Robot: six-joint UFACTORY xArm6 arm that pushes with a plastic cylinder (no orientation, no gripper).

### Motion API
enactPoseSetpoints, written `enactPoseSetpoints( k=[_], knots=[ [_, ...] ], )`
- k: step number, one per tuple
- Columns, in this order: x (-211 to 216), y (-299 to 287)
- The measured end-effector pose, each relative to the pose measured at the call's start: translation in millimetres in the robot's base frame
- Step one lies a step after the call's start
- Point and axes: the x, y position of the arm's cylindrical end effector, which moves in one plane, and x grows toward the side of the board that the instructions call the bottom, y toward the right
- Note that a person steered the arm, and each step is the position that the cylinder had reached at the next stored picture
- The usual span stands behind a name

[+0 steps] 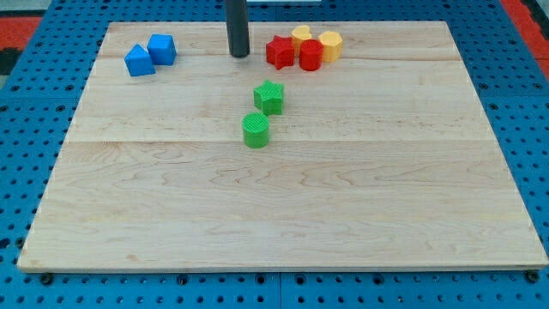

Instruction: Push green star towards blue triangle

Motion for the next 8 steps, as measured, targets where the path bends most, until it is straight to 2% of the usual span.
enactPoseSetpoints(
  k=[1,2,3,4,5,6,7,8],
  knots=[
    [61.5,62.1],
    [56.3,96.6],
    [50.7,97.9],
    [57.9,128.9],
    [103.7,127.7],
    [120.2,55.6],
    [120.0,2.3],
    [120.0,9.8]
  ],
)
